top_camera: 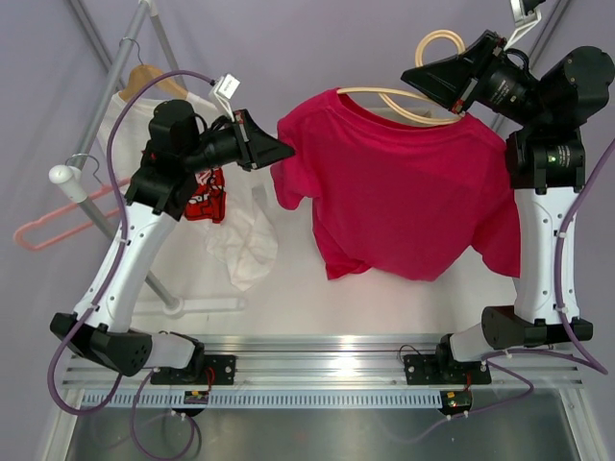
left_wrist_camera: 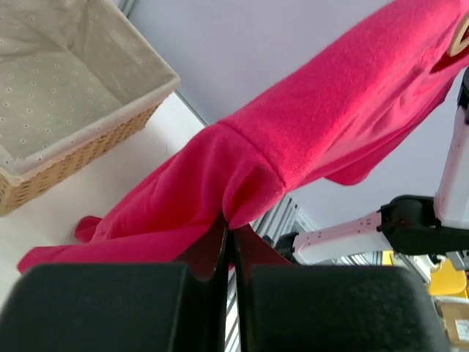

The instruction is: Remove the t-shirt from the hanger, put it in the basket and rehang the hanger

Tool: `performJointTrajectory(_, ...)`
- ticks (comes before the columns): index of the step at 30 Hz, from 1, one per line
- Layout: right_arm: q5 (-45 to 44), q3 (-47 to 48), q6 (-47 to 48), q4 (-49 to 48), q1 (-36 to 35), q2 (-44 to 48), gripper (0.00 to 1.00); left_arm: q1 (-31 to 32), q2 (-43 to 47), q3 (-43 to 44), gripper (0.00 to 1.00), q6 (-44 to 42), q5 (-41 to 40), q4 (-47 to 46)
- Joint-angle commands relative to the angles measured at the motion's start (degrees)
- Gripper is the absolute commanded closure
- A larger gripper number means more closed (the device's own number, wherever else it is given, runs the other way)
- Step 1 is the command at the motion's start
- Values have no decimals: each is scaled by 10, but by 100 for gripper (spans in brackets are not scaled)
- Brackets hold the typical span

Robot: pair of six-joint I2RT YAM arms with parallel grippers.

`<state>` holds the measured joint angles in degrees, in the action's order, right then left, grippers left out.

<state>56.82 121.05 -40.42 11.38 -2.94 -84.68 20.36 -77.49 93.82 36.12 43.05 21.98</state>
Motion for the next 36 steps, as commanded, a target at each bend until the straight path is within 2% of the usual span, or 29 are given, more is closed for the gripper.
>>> performJointTrajectory(1,-2,11,-30,-43,2,3,100,2,38,-5,100,12,-69,-42)
performJointTrajectory(3,-3,12,-33,-34,8,4,100,2,45,0,100,3,-116,6)
performJointTrajectory(6,-13,-11,-44,-31,25,20,100,-1,41,31,100,-10,-264,102)
performJointTrajectory(9,-24,-13,-35,15,79,27,100,-10,35,52,100,3,-351,160)
performJointTrajectory(11,-41,-13,-27,54,104,29,100,-22,32,58,100,22,-377,176)
performJointTrajectory(15,-51,-14,-21,66,116,27,100,-30,7,95,100,30,-391,212)
performJointTrajectory(17,-57,-6,-18,68,116,23,100,-30,-20,136,100,25,-393,250)
performJointTrajectory(20,-70,9,-16,61,116,17,100,-30,-28,140,100,20,-367,255)
performJointTrajectory(26,-134,-10,-70,-33,116,15,100,-24,7,82,100,-1,-234,202)
performJointTrajectory(29,-103,24,-99,-60,116,-26,100,-22,26,44,100,-2,-132,149)
performJointTrajectory(31,-55,38,-127,-78,116,-41,100,-22,30,27,52,24,-34,116)
performJointTrajectory(33,-16,1,-181,-174,116,-45,100,-19,37,23,10,48,18,76)
performJointTrajectory(34,17,-18,-198,-244,115,-44,100,-17,47,27,1,64,23,65)
performJointTrajectory(36,70,-76,-259,-329,111,-42,100,-16,59,36,1,77,26,38)
